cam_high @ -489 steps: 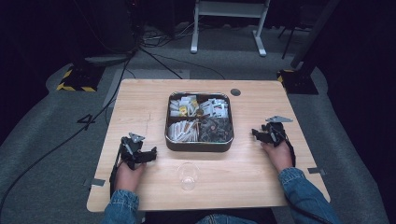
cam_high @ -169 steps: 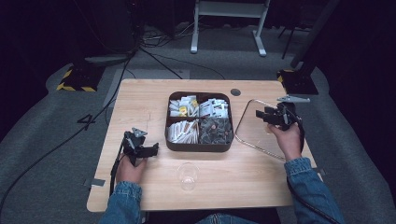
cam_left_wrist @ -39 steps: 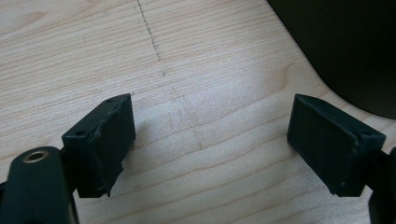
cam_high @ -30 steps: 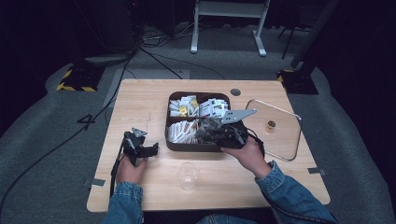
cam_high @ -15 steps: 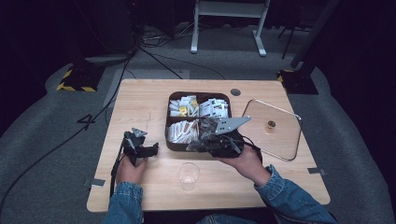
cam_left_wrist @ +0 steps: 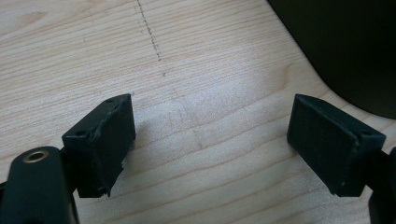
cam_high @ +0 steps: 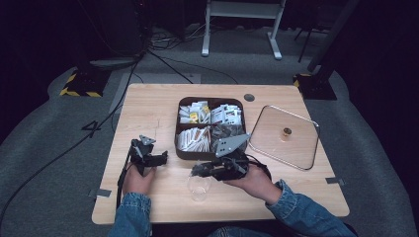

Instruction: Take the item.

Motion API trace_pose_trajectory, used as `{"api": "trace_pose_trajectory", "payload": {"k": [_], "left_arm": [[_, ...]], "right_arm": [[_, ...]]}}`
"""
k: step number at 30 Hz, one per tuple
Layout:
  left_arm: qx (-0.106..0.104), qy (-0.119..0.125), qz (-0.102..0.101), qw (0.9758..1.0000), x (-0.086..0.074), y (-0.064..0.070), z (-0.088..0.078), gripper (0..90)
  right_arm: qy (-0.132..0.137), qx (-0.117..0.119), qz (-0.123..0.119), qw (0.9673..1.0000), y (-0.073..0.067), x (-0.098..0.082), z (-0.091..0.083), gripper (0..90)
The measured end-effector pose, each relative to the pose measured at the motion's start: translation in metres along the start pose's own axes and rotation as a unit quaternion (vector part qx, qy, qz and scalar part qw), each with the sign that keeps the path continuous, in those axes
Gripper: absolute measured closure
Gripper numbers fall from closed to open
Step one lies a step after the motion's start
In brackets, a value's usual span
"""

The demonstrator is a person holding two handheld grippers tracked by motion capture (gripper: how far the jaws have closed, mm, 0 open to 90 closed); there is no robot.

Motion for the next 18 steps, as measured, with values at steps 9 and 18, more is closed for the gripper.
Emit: {"api": "trace_pose_trajectory", "payload": {"k": [9, 18], "left_arm": [[0.0, 0.0, 0.0, 1.0, 0.0, 0.0, 0.0, 15.7], [0.0, 0.0, 0.0, 1.0, 0.0, 0.0, 0.0, 15.7]], "right_arm": [[-0.038, 0.015, -0.001, 0.9992, -0.005, -0.009, 0.013, 76.7], [-0.059, 0.017, 0.001, 0.9981, -0.004, -0.017, 0.024, 76.6]]}}
Point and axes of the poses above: each handheld gripper's, and its own axes: z roughly forward along the jaws, x roughly out of its top, y roughly to its right, the point moved 4 cm from there along z, roughly forward along the jaws, and after that the axes turned 3 degrees about -x, right-handed, at the moved point
